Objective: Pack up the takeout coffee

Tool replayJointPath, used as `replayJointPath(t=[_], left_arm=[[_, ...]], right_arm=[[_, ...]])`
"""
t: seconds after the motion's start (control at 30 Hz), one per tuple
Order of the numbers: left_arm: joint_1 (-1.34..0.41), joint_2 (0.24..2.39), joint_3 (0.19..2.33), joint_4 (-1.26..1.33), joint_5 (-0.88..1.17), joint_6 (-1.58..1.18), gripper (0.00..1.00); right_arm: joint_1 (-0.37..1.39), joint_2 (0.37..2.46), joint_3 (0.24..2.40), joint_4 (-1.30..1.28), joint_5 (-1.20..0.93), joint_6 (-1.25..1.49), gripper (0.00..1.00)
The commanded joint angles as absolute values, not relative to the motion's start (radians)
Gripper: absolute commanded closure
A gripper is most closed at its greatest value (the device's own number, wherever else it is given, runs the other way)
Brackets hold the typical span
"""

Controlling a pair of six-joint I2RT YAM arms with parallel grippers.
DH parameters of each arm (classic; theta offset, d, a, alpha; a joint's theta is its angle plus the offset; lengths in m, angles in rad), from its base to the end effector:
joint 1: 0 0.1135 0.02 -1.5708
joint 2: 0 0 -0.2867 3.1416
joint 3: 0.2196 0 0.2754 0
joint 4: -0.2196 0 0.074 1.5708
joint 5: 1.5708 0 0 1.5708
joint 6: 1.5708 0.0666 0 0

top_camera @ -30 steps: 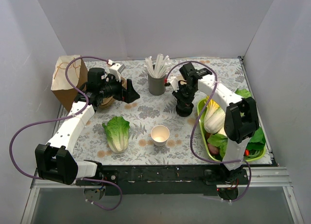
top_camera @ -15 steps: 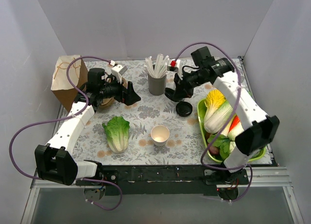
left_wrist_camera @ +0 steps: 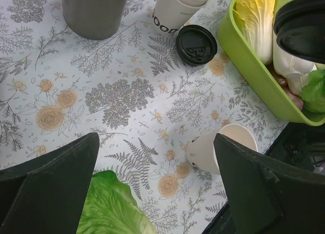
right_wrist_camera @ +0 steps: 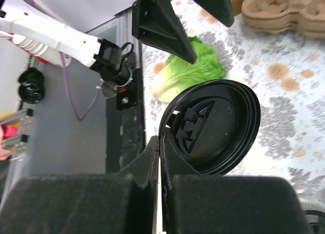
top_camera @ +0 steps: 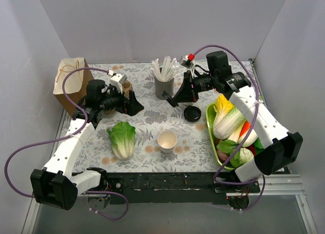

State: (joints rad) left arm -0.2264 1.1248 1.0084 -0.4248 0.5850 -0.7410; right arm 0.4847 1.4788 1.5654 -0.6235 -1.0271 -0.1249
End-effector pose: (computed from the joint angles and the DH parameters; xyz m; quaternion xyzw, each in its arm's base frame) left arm 0.2658 -0.0990 0.3338 -0.0748 0.8421 -0.4414 0.3006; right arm 0.2826 0.2133 0.4265 -0.4588 0.6494 0.4972 0.3471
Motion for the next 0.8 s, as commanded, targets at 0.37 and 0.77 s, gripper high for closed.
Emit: replayJointPath(t=[0.37, 0.77], left_arm=[[-0.233, 1.108, 0.985, -0.534, 0.782, -0.603, 0.02], [-0.282, 1.143, 0.939, -0.469, 0.851, -0.617, 0.02]], right_arm=[[0.495, 1.483, 1.114, -0.134, -1.611, 0.399, 0.99], [0.515, 1.514, 0.934, 0.247, -1.571, 0.745, 0.99]])
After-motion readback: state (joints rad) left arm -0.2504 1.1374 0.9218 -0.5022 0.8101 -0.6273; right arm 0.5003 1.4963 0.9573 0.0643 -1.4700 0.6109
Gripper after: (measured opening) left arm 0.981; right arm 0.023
